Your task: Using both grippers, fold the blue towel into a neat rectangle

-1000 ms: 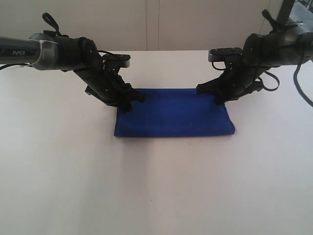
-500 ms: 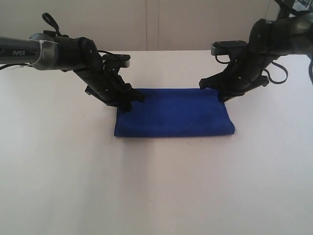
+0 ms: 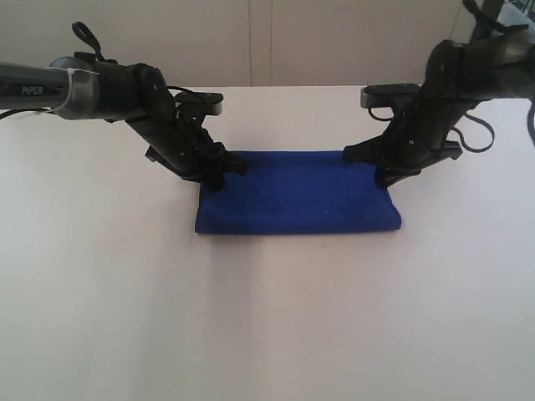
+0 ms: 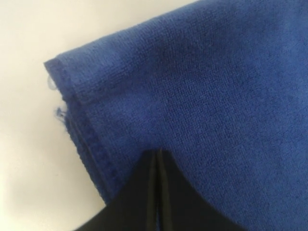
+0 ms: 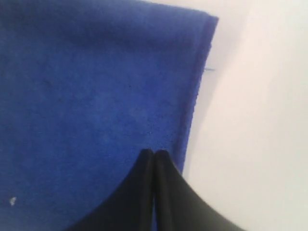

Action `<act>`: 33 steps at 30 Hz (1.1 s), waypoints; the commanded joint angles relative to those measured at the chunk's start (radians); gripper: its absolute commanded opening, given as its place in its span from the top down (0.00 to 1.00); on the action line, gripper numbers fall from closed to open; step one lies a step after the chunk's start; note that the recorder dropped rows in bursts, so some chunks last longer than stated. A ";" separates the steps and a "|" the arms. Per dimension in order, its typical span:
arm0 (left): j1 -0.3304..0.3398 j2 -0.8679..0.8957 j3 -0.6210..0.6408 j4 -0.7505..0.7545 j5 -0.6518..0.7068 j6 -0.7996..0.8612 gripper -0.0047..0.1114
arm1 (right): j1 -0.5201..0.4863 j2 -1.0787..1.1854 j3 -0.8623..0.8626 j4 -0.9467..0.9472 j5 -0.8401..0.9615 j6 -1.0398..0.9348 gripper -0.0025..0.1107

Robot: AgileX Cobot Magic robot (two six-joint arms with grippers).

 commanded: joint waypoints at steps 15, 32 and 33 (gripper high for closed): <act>0.001 0.022 0.006 0.054 0.033 0.018 0.96 | 0.028 0.025 -0.005 0.080 0.017 -0.019 0.98; 0.001 0.022 0.006 0.224 0.101 0.010 0.96 | 0.028 -0.089 -0.005 -0.012 -0.004 -0.012 0.98; 0.001 0.022 0.006 0.226 0.104 0.010 0.96 | 0.028 -0.089 -0.005 -0.012 -0.004 -0.012 0.98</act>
